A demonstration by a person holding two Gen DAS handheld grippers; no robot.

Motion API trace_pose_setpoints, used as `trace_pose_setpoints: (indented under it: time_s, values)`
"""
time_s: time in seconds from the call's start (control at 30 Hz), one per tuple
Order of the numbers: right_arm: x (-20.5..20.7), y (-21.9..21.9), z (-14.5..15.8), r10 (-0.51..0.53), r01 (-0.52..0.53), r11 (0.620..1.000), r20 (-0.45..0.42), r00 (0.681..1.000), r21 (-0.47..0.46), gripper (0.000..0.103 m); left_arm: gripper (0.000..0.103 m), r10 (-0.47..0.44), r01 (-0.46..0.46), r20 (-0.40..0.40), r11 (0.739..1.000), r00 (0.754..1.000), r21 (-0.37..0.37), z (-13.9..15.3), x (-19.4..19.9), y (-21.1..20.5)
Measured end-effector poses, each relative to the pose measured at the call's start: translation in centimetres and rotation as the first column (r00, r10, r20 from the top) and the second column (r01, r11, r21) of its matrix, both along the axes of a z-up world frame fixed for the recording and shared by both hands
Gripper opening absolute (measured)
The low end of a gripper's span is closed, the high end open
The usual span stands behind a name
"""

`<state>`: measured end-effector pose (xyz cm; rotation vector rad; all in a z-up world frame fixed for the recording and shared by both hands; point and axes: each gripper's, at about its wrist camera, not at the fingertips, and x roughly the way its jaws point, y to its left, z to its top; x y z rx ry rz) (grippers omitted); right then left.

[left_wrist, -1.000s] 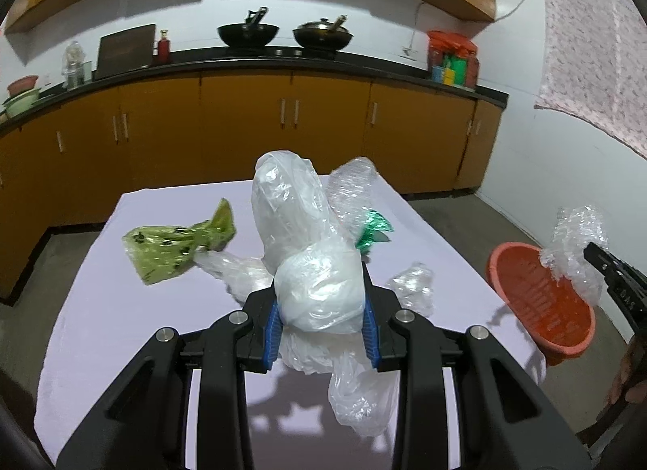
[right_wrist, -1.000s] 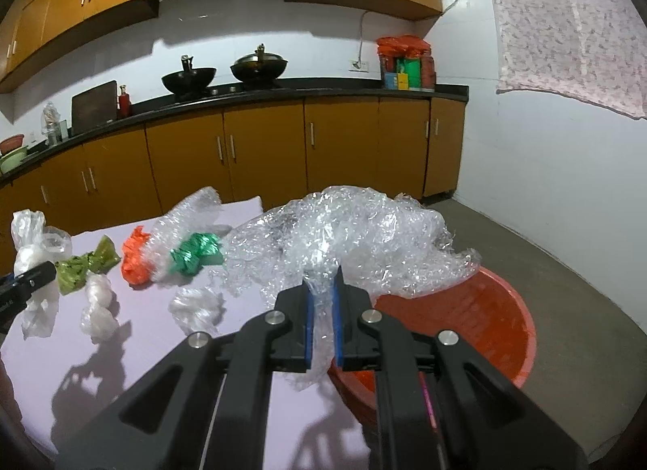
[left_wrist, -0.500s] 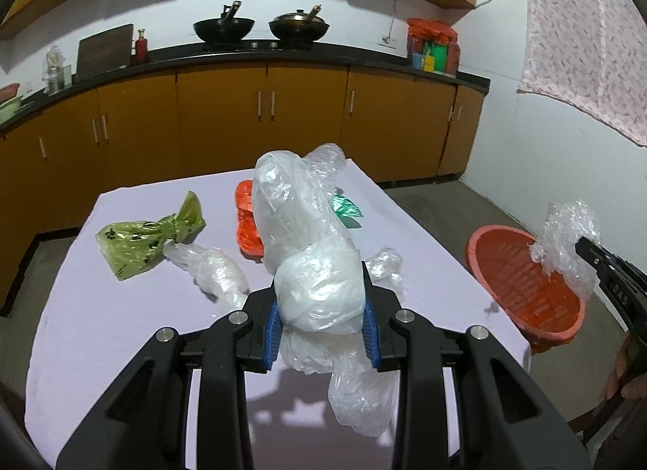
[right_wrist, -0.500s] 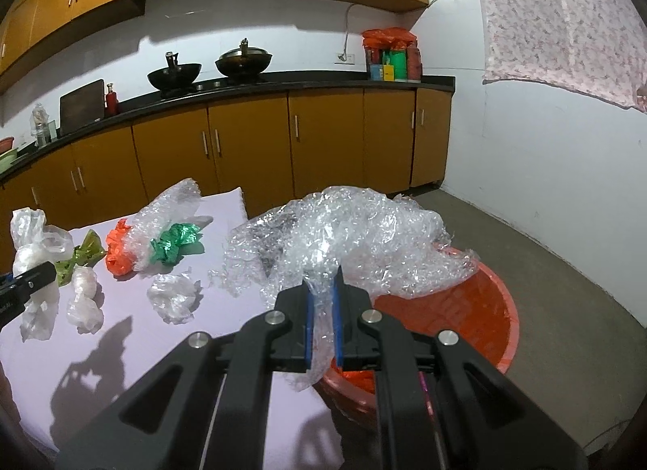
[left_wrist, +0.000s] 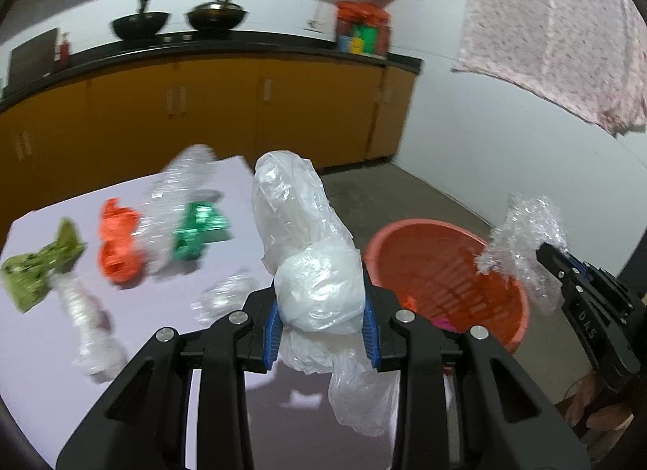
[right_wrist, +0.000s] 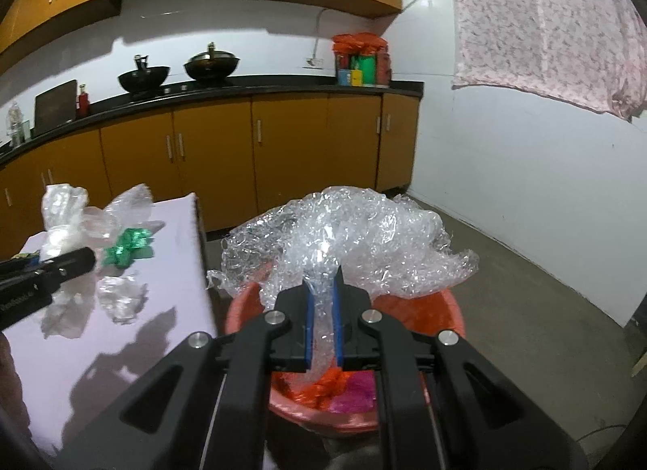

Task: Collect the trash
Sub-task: 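Carry the bubble wrap over the basket with the right tool while the left holds the white bag, then open the right tool over the basket while the left tool drops the white bag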

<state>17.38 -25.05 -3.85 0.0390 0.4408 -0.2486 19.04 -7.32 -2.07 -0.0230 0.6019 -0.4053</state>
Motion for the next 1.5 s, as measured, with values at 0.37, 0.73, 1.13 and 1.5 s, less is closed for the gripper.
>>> trace_pose_setpoints:
  time_s: [0.37, 0.73, 1.13, 1.5]
  values:
    - [1.3, -3.2, -1.2, -0.027, 0.027, 0.999, -0.013, 1.000, 0.029, 0.009, 0.033, -0.116, 0.117, -0.036, 0.993, 0.993, 0.031, -1.3, 2.2, -5.7]
    - [2.4, -4.1, -2.4, -0.043, 0.044, 0.998, -0.028, 0.999, 0.037, 0.009, 0.033, -0.190, 0.194, -0.073, 0.979, 0.979, 0.061, -2.6, 3.5, -10.2]
    - [3.0, -5.2, -3.5, -0.048, 0.050, 0.997, -0.032, 0.998, 0.064, 0.011, 0.035, -0.240, 0.247, -0.095, 0.966, 0.966, 0.071, -3.5, 4.5, -12.9]
    - [2.2, -6.4, -4.2, -0.058, 0.060, 0.991, -0.025, 0.998, 0.122, 0.037, 0.059, -0.198, 0.207, -0.128, 0.977, 0.972, 0.060, -4.4, 5.1, -11.4]
